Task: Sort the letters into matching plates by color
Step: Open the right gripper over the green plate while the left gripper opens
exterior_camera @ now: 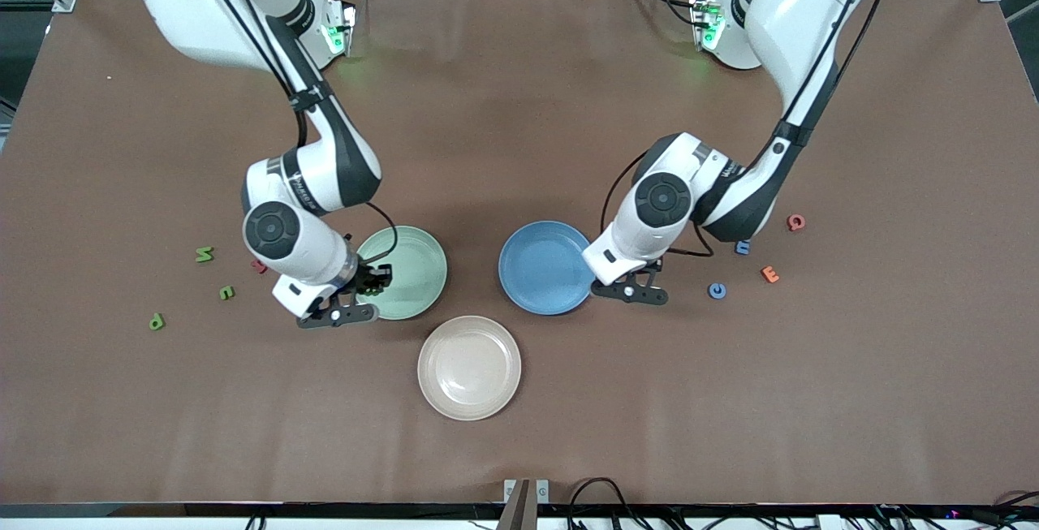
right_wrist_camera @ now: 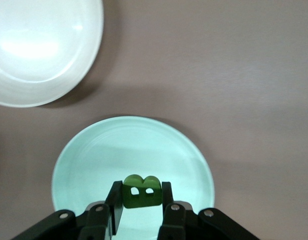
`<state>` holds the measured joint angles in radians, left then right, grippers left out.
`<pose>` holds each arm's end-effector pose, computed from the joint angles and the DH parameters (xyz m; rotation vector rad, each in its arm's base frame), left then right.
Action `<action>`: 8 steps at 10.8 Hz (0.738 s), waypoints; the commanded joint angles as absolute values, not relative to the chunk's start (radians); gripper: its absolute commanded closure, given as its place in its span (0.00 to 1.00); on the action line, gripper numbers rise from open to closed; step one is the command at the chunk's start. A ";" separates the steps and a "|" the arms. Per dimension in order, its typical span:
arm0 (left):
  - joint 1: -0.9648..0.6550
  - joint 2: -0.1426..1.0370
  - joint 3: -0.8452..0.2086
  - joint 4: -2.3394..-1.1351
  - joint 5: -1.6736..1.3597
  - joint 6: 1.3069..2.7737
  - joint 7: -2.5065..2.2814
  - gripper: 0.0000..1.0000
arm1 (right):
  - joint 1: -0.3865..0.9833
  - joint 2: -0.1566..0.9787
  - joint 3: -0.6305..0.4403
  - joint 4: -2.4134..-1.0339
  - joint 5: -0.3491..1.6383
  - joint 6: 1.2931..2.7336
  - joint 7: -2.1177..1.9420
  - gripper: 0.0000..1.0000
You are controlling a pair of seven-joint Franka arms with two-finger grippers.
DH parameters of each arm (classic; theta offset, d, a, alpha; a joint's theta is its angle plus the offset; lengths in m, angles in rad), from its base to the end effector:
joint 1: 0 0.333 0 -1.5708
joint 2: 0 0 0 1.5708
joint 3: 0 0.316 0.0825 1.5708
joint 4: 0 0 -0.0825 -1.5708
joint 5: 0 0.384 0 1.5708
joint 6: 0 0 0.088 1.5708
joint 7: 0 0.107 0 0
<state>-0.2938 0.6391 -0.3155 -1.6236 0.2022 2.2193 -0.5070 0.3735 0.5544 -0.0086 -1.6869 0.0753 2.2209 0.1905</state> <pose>0.5835 -0.3657 0.2623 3.1119 -0.2618 -0.0308 0.6290 0.2435 0.2756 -3.0874 -0.2001 0.0535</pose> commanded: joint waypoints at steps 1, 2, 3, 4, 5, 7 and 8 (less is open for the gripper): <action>-0.362 0.701 -0.310 -1.539 0.184 2.267 -0.625 1.00 | 0.422 0.572 -0.014 -1.677 0.095 2.207 0.193 0.86; -0.367 0.704 -0.310 -1.540 0.184 2.308 -0.655 1.00 | 0.423 0.577 -0.014 -1.677 0.095 2.207 0.192 0.85; -0.382 0.712 -0.310 -1.539 0.184 2.336 -0.685 1.00 | 0.425 0.581 -0.014 -1.678 0.095 2.207 0.192 0.75; -0.402 0.722 -0.307 -1.539 0.186 2.368 -0.724 1.00 | 0.423 0.581 -0.015 -1.678 0.095 2.207 0.193 0.40; -0.405 0.736 -0.307 -1.540 0.186 2.406 -0.738 1.00 | 0.416 0.580 -0.017 -1.678 0.097 2.206 0.190 0.00; -0.411 0.742 -0.307 -1.540 0.183 2.436 -0.764 1.00 | 0.413 0.572 -0.020 -1.677 0.097 2.185 0.183 0.00; -0.411 0.741 -0.307 -1.540 0.192 2.436 -0.768 0.51 | 0.410 0.566 -0.021 -1.677 0.095 2.171 0.183 0.00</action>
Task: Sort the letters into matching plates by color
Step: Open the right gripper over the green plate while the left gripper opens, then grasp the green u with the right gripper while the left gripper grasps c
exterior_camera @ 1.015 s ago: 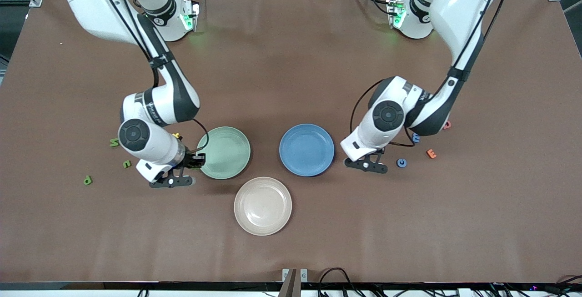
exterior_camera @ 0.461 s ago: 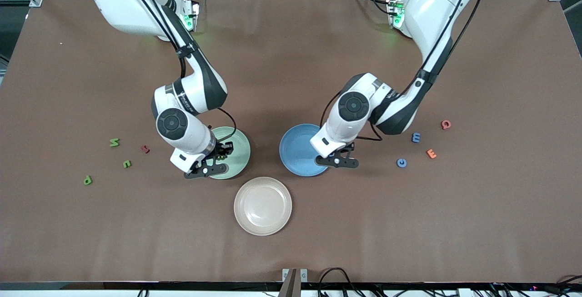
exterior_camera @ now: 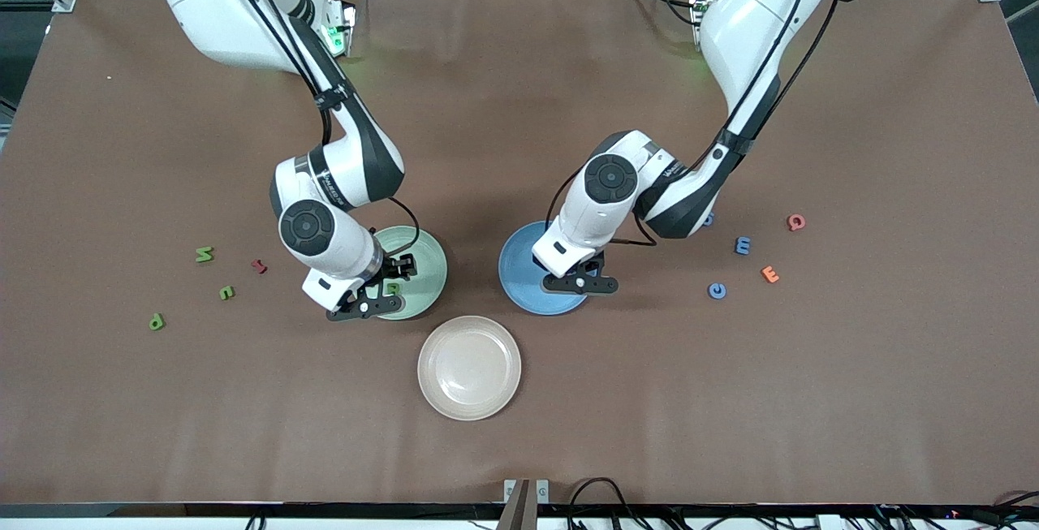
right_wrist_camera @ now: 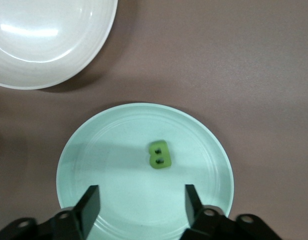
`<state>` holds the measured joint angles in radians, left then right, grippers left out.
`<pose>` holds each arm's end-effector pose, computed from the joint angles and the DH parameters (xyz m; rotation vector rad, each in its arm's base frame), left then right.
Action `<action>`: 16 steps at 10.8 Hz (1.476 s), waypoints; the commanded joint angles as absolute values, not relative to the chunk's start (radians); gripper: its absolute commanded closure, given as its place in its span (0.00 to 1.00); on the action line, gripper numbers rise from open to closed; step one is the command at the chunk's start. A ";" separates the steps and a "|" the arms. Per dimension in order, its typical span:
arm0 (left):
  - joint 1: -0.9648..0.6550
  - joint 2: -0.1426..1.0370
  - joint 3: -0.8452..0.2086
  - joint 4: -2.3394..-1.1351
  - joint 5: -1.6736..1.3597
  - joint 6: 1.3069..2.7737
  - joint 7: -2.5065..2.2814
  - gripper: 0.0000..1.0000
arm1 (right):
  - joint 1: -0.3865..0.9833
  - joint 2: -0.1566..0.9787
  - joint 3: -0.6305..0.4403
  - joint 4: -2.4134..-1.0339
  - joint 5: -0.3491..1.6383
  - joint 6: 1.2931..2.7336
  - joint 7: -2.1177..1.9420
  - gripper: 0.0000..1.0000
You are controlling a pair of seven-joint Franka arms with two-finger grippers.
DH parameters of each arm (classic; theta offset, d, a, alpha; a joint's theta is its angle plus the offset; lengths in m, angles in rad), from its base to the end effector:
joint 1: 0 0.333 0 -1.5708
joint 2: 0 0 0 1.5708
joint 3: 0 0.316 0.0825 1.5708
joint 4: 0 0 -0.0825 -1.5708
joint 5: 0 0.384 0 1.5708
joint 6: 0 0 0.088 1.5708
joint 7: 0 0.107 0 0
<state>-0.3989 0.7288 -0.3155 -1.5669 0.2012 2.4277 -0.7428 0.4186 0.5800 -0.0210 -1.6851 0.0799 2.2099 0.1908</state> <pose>0.5664 -0.4416 0.2462 2.9808 -0.0292 0.1353 0.6181 0.2640 0.2582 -3.0967 -0.2490 0.1047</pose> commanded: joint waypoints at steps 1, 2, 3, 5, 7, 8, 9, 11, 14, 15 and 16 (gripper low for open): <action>-0.419 0.739 -0.304 -1.542 0.216 2.434 -0.755 0.01 | 0.407 0.555 -0.029 -1.677 0.092 2.142 0.180 0.00; -0.425 0.732 -0.302 -1.552 0.242 2.412 -0.750 0.00 | 0.388 0.545 -0.035 -1.677 0.086 2.122 0.169 0.00; -0.420 0.732 -0.301 -1.551 0.285 2.357 -0.747 0.00 | 0.362 0.532 -0.037 -1.678 0.084 2.103 0.152 0.00; -0.387 0.724 -0.301 -1.554 0.343 2.271 -0.715 0.00 | 0.313 0.508 -0.052 -1.686 0.084 2.086 0.102 0.00; -0.316 0.698 -0.304 -1.566 0.351 2.192 -0.567 0.00 | 0.247 0.479 -0.054 -1.698 0.083 2.085 0.028 0.00; -0.272 0.674 -0.304 -1.601 0.353 2.184 -0.528 0.00 | 0.214 0.468 -0.055 -1.704 0.083 2.086 -0.009 0.00; -0.223 0.643 -0.305 -1.639 0.356 2.186 -0.481 0.00 | 0.180 0.462 -0.055 -1.706 0.081 2.086 -0.047 0.00; -0.108 0.568 -0.314 -1.742 0.356 2.241 -0.384 0.00 | 0.125 0.448 -0.055 -1.721 0.080 2.098 -0.124 0.00; 0.084 0.469 -0.314 -2.058 0.356 2.648 -0.257 0.00 | 0.039 0.407 -0.054 -1.831 0.055 2.214 -0.265 0.00; 0.090 0.472 -0.313 -2.065 0.354 2.652 -0.255 0.00 | 0.006 0.391 -0.054 -1.898 0.055 2.291 -0.312 0.00; 0.091 0.483 -0.311 -2.065 0.354 2.652 -0.256 0.00 | -0.021 0.387 -0.054 -1.949 0.055 2.357 -0.369 0.00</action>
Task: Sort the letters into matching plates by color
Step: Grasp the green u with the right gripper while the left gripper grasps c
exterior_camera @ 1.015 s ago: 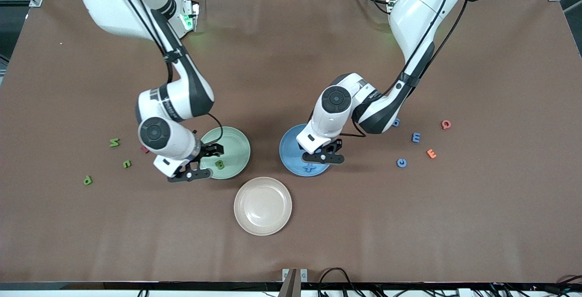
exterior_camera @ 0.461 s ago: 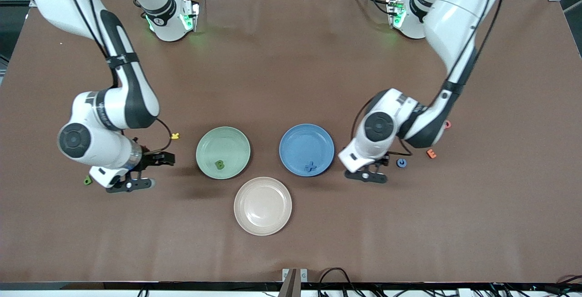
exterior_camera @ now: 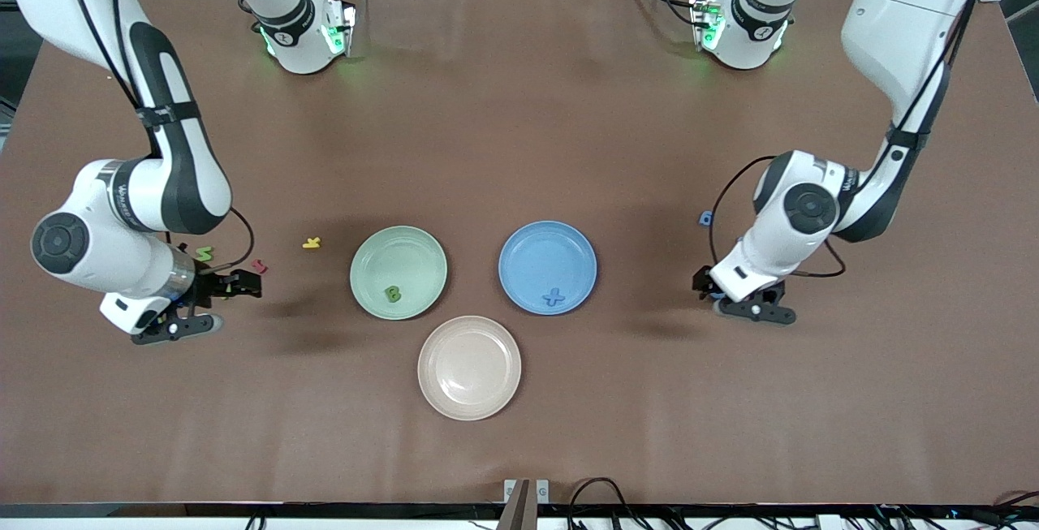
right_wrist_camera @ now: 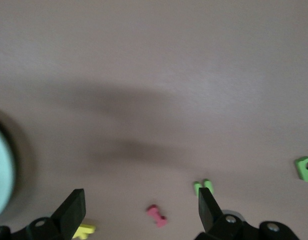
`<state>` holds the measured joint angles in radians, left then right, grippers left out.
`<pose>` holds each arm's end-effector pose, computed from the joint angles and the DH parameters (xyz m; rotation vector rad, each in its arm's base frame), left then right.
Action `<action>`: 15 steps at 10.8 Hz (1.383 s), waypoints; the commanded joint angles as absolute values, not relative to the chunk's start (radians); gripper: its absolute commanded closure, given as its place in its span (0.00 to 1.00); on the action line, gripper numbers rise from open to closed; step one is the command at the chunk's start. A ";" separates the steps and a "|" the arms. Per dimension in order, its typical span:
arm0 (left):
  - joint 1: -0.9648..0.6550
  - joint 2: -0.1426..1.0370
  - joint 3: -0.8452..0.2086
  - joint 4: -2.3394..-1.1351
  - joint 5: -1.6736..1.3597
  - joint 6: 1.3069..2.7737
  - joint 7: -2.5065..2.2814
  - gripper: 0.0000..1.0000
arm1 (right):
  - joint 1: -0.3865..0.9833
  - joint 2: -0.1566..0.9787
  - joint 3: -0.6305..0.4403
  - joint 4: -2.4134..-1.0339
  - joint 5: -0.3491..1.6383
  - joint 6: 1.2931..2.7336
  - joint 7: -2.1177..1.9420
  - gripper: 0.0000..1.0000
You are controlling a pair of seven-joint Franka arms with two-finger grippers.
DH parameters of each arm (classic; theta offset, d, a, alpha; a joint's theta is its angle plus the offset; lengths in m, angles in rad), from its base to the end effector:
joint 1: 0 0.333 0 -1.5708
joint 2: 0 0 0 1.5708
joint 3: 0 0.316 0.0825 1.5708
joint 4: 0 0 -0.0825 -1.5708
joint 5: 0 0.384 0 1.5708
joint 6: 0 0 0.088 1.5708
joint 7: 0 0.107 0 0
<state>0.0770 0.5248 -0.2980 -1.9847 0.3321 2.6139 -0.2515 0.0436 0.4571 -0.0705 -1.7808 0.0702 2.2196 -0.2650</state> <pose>0.6084 -0.1369 0.2204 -3.1112 0.3088 -0.2300 0.6522 -0.0116 0.2994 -3.0990 -0.3143 0.0202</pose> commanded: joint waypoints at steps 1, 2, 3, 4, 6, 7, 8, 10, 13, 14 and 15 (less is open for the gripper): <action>0.092 0.497 -0.308 -2.063 0.353 2.652 -0.270 0.00 | -0.050 0.388 -0.054 -1.983 0.055 2.405 -0.417 0.00; 0.094 0.508 -0.307 -2.060 0.350 2.651 -0.293 0.00 | -0.070 0.393 -0.054 -2.000 0.055 2.433 -0.449 0.00; 0.094 0.520 -0.307 -2.054 0.350 2.651 -0.336 0.00 | -0.090 0.397 -0.052 -2.005 0.055 2.437 -0.478 0.00; 0.084 0.526 -0.304 -2.049 0.348 2.648 -0.354 0.00 | -0.106 0.403 -0.054 -2.005 0.055 2.445 -0.512 0.00; 0.087 0.544 -0.302 -2.010 0.350 2.600 -0.353 0.00 | -0.126 0.439 -0.052 -2.005 0.055 2.495 -0.528 0.00; 0.081 0.551 -0.304 -1.978 0.350 2.533 -0.354 0.00 | -0.126 0.461 -0.052 -2.005 0.055 2.529 -0.528 0.00; 0.078 0.564 -0.304 -1.941 0.350 2.476 -0.354 0.00 | -0.126 0.480 -0.052 -2.005 0.057 2.554 -0.528 0.00; 0.075 0.587 -0.305 -1.905 0.351 2.461 -0.356 0.00 | -0.123 0.505 -0.052 -2.005 0.057 2.580 -0.526 0.00; 0.060 0.629 -0.307 -1.870 0.341 2.461 -0.376 0.00 | -0.118 0.538 -0.052 -2.005 0.057 2.624 -0.528 0.00; 0.049 0.637 -0.305 -1.870 0.342 2.461 -0.403 0.00 | -0.117 0.551 -0.052 -2.006 0.057 2.643 -0.528 0.00; 0.048 0.646 -0.305 -1.876 0.342 2.461 -0.420 0.00 | -0.117 0.557 -0.052 -2.009 0.055 2.654 -0.528 0.00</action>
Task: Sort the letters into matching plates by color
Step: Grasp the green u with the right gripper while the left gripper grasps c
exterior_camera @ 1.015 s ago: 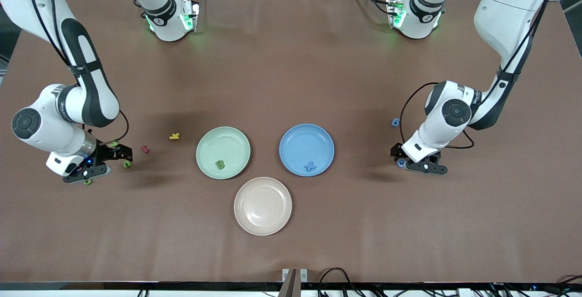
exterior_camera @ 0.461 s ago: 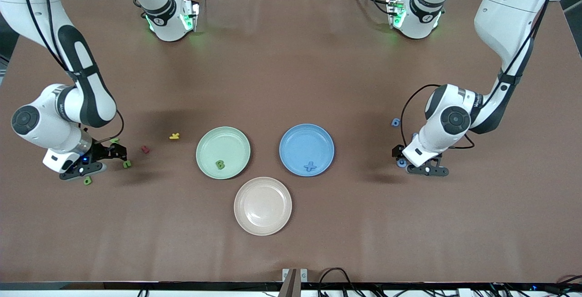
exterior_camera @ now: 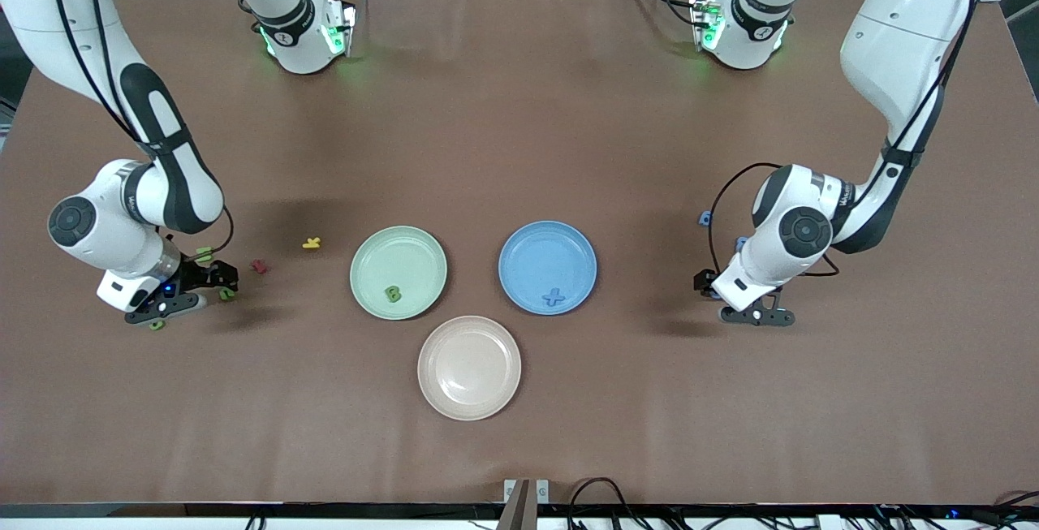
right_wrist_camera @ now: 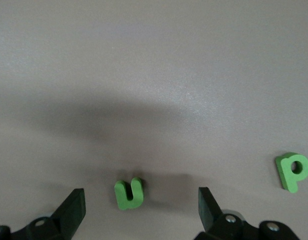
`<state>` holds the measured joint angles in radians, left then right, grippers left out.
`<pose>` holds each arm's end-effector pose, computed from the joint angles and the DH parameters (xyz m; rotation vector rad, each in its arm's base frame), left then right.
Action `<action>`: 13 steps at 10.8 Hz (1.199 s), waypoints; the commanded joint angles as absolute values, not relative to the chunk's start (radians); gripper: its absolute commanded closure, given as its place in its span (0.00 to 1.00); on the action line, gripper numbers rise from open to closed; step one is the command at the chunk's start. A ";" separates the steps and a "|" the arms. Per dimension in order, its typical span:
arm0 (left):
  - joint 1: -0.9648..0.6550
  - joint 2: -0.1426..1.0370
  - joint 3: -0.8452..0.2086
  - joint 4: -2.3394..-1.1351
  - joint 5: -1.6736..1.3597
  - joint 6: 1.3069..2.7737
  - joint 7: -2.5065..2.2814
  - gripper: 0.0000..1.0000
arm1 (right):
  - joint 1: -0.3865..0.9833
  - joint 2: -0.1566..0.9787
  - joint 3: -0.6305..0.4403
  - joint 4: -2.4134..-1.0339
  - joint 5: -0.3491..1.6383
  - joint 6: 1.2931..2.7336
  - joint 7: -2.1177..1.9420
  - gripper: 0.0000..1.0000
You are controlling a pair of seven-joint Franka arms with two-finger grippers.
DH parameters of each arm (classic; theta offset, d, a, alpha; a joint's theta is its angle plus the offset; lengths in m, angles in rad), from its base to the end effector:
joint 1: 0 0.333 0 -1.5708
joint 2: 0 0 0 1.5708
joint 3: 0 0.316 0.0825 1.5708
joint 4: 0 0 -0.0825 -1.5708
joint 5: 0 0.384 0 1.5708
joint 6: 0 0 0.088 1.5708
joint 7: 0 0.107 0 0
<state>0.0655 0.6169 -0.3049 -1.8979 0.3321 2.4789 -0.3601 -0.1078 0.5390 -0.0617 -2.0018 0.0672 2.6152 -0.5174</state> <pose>0.6137 -0.1428 0.1865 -3.1131 0.1381 -0.0261 0.6050 -0.1042 0.1922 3.0830 0.4675 0.1142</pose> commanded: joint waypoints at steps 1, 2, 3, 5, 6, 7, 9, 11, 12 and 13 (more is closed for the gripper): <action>0.048 0.649 -0.305 -1.878 0.342 2.459 -0.437 0.00 | -0.117 0.563 -0.052 -2.013 0.055 2.669 -0.528 0.02; 0.048 0.649 -0.305 -1.882 0.342 2.457 -0.452 0.00 | -0.117 0.568 -0.052 -2.014 0.054 2.674 -0.528 0.06; 0.049 0.649 -0.305 -1.882 0.342 2.457 -0.462 0.00 | -0.115 0.569 -0.052 -2.014 0.054 2.675 -0.528 0.13; 0.049 0.649 -0.305 -1.884 0.342 2.436 -0.504 0.00 | -0.115 0.569 -0.052 -2.019 0.038 2.675 -0.528 0.24; 0.049 0.647 -0.305 -1.884 0.342 2.431 -0.515 0.00 | -0.115 0.569 -0.052 -2.020 0.037 2.675 -0.528 0.28; 0.049 0.647 -0.305 -1.885 0.342 2.431 -0.523 0.00 | -0.115 0.569 -0.052 -2.020 0.037 2.675 -0.528 0.32; 0.049 0.647 -0.305 -1.885 0.342 2.430 -0.532 0.00 | -0.115 0.569 -0.051 -2.022 0.037 2.675 -0.528 0.36; 0.051 0.647 -0.305 -1.887 0.348 2.428 -0.523 0.00 | -0.114 0.569 -0.052 -2.022 0.037 2.675 -0.528 0.42; 0.051 0.647 -0.305 -1.887 0.351 2.428 -0.520 0.85 | -0.112 0.568 -0.052 -2.023 0.037 2.675 -0.528 0.48; 0.051 0.647 -0.305 -1.885 0.351 2.428 -0.520 1.00 | -0.110 0.566 -0.052 -2.028 0.037 2.675 -0.528 0.55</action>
